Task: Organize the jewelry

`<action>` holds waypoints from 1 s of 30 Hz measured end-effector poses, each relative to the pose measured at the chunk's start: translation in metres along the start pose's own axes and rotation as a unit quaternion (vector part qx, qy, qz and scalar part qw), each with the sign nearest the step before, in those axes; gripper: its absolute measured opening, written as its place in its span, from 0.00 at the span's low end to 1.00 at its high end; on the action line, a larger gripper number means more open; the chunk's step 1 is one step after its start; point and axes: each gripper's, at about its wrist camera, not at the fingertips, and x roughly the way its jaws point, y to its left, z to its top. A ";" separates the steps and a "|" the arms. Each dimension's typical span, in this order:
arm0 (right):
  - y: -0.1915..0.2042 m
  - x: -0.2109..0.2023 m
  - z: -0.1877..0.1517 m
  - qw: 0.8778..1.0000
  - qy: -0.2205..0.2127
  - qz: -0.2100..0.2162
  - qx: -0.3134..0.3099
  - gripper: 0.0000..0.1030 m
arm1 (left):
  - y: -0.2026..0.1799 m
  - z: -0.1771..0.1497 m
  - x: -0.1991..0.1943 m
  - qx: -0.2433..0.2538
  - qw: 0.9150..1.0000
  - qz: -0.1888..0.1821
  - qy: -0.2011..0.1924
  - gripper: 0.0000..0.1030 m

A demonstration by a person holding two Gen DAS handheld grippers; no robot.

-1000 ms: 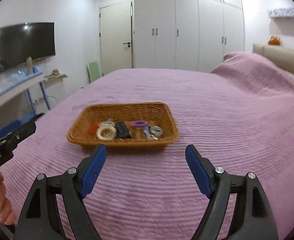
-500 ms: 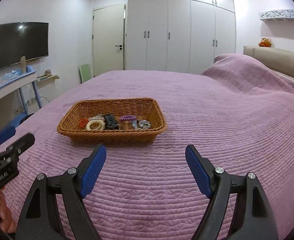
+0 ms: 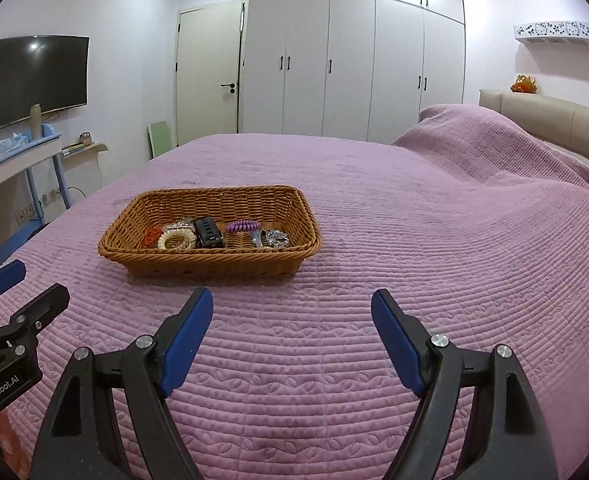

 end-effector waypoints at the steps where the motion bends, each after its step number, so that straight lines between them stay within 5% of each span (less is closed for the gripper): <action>1: 0.000 0.000 0.000 1.000 0.000 -0.001 0.000 0.81 | 0.001 0.000 0.000 -0.002 1.000 -0.002 0.000 0.73; 30: -0.003 0.003 -0.004 1.000 0.008 0.002 0.005 0.81 | 0.001 0.001 0.004 -0.001 1.000 0.005 0.007 0.73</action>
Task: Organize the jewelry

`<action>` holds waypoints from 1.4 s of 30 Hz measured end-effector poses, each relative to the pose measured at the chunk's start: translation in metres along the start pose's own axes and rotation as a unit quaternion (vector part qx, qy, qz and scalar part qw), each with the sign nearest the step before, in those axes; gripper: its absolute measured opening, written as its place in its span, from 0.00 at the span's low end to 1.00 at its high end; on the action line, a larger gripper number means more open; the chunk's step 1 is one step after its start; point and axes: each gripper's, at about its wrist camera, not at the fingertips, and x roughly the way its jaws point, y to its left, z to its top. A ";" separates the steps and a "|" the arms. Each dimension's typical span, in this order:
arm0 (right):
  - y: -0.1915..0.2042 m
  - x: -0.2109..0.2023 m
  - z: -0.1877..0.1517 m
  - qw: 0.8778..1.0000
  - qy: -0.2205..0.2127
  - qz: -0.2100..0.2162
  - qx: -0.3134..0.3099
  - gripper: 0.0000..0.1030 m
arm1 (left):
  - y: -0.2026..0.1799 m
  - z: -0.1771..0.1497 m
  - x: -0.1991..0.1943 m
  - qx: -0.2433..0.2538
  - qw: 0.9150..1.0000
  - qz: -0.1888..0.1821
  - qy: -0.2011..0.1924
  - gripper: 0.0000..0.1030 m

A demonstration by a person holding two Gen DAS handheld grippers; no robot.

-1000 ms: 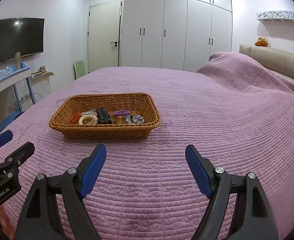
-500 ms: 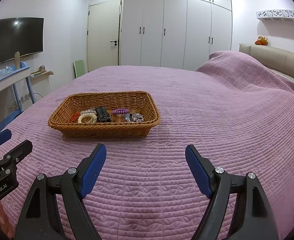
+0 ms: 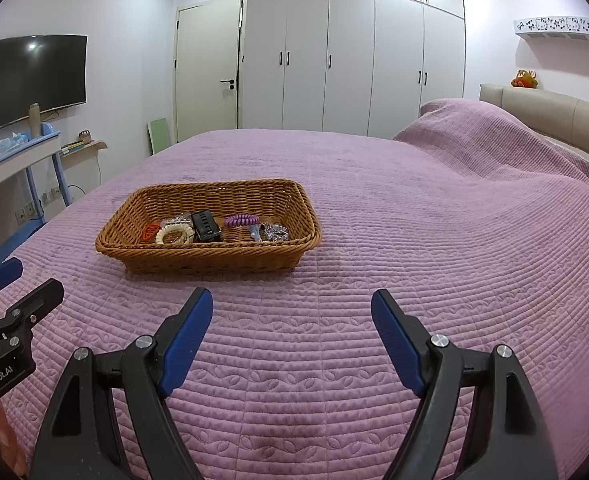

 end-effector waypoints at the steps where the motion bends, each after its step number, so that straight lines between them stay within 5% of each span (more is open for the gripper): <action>1: 0.000 0.000 0.000 1.000 0.000 0.000 -0.001 0.81 | 0.000 0.000 0.000 0.000 1.000 0.000 0.000 0.73; 42: -0.001 0.005 -0.005 1.000 0.013 0.008 0.010 0.81 | -0.001 -0.002 -0.001 0.006 1.000 0.010 0.009 0.73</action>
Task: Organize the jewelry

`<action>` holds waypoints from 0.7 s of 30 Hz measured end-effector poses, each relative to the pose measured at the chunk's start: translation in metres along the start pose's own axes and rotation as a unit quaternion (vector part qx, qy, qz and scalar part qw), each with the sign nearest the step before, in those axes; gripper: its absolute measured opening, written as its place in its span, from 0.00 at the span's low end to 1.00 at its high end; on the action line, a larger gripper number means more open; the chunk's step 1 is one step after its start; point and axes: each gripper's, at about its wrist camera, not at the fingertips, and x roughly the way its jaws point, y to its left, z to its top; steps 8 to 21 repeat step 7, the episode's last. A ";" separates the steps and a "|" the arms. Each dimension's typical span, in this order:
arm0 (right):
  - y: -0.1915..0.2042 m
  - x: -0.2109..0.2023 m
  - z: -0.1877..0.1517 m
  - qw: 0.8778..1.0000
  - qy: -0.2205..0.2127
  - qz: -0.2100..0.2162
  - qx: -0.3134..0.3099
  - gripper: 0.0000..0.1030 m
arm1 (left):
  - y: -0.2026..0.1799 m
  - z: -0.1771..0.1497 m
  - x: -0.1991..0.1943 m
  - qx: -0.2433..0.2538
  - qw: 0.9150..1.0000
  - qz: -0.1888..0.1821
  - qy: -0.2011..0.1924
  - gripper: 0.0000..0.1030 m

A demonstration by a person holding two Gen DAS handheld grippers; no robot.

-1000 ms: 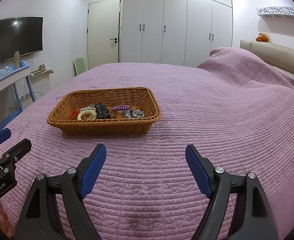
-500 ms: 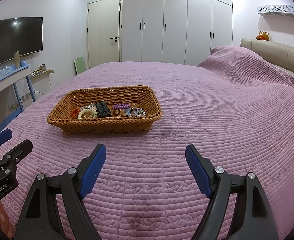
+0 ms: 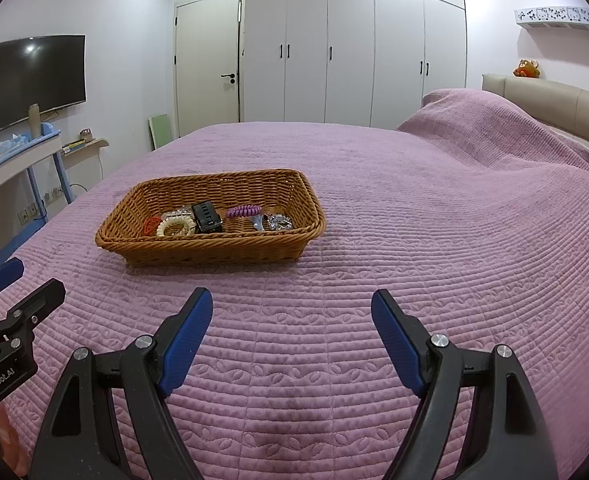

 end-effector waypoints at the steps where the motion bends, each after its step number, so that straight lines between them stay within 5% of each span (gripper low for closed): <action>1: 0.000 0.000 0.000 1.000 -0.001 -0.001 0.000 0.81 | 0.001 0.001 0.000 -0.002 1.000 0.001 0.000 0.73; 21: 0.000 -0.001 0.000 1.000 -0.001 0.000 -0.001 0.81 | 0.002 0.001 -0.003 0.002 1.000 0.017 -0.011 0.73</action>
